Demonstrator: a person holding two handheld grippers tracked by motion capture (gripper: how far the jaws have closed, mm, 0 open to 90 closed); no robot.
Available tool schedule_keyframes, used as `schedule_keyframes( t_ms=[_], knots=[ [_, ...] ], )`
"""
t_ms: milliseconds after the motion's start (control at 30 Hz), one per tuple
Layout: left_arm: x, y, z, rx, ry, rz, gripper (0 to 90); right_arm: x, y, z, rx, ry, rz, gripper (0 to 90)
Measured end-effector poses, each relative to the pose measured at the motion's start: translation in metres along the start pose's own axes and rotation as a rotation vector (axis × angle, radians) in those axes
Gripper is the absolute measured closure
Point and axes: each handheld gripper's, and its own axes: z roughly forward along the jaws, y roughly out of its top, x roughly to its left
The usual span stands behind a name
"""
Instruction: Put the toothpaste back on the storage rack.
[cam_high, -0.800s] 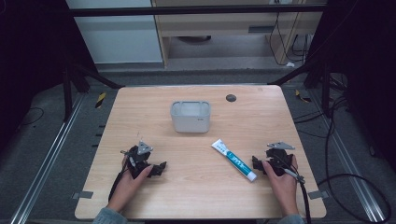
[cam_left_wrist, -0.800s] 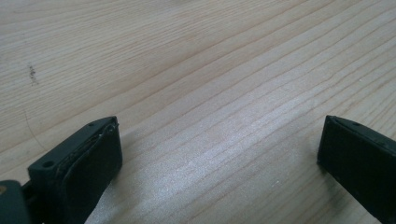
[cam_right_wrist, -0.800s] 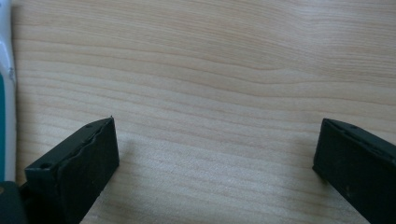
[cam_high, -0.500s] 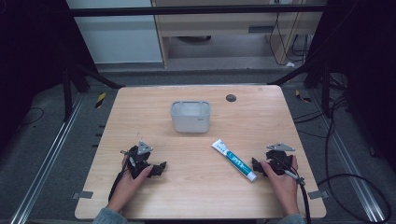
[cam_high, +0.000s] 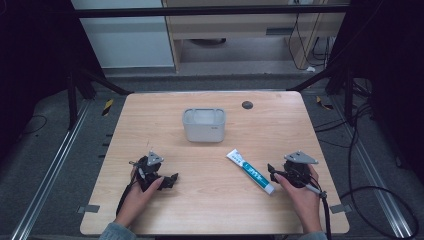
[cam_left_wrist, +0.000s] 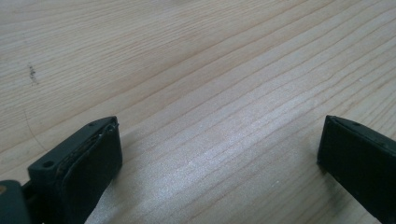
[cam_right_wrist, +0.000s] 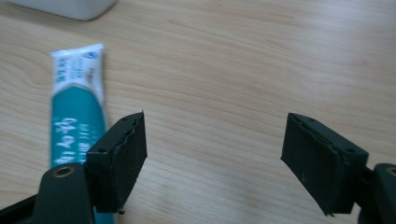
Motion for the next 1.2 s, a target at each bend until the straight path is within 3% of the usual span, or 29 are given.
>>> schedule_keyframes(
  t_ms=[233, 267, 367, 400, 467, 567, 667, 933, 1000, 1200],
  knots=[
    [0.0, 0.0, 0.0, 0.0, 0.0, 0.0, 0.0, 0.015, 0.013, -0.009, 0.017, 0.041, -0.068, 36.0],
    [0.0, 0.0, 0.0, 0.0, 0.0, 0.0, 0.0, 0.021, 0.017, -0.012, 0.02, 0.048, -0.099, 39.3],
    [0.0, 0.0, 0.0, 0.0, 0.001, 0.0, 0.0, 0.028, 0.021, -0.014, 0.03, 0.061, -0.119, 40.1],
    [0.0, 0.0, 0.0, -0.002, 0.001, -0.002, 0.0, 0.036, 0.026, -0.014, 0.065, 0.064, -0.151, 39.5],
    [0.0, 0.0, 0.0, -0.002, 0.002, -0.003, 0.0, 0.039, 0.028, -0.013, 0.077, 0.063, -0.165, 39.2],
    [-0.001, 0.0, 0.0, -0.002, 0.007, -0.009, 0.0, 0.05, 0.043, -0.013, 0.124, 0.095, -0.257, 36.2],
    [0.0, 0.0, 0.0, -0.002, 0.007, -0.008, 0.0, 0.06, 0.061, -0.005, 0.214, 0.11, -0.336, 32.0],
    [0.0, 0.0, 0.0, -0.001, 0.008, -0.009, 0.0, 0.077, 0.082, 0.009, 0.299, 0.117, -0.392, 34.0],
    [-0.001, 0.0, 0.0, -0.001, 0.008, -0.009, 0.0, 0.082, 0.088, 0.013, 0.324, 0.161, -0.376, 40.4],
    [0.0, 0.0, 0.0, -0.001, 0.007, -0.009, 0.0, 0.083, 0.097, 0.02, 0.353, 0.173, -0.364, 46.7]
  ],
)
